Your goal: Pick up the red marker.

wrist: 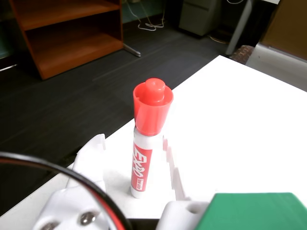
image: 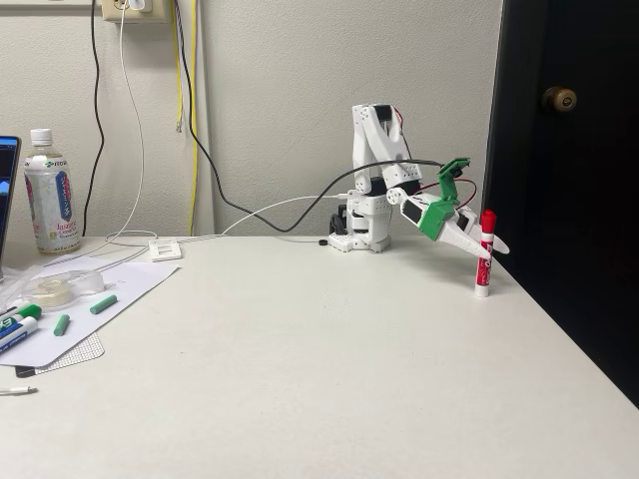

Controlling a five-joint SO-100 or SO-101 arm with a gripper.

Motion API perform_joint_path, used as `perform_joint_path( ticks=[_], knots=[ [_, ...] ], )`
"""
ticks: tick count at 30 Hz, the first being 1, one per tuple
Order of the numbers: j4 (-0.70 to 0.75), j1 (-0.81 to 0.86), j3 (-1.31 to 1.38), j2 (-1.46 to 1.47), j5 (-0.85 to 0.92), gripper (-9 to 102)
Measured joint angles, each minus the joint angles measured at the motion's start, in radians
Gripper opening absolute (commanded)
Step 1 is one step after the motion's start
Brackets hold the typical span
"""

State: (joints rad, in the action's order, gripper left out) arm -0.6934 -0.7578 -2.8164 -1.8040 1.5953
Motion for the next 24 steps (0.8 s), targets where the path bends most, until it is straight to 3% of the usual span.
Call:
perform_joint_path(
  ticks=[9,24],
  knots=[
    [0.014,0.002,0.000,0.000,0.000,20],
    [0.176,0.002,0.000,-0.084,0.009,11]
  ],
)
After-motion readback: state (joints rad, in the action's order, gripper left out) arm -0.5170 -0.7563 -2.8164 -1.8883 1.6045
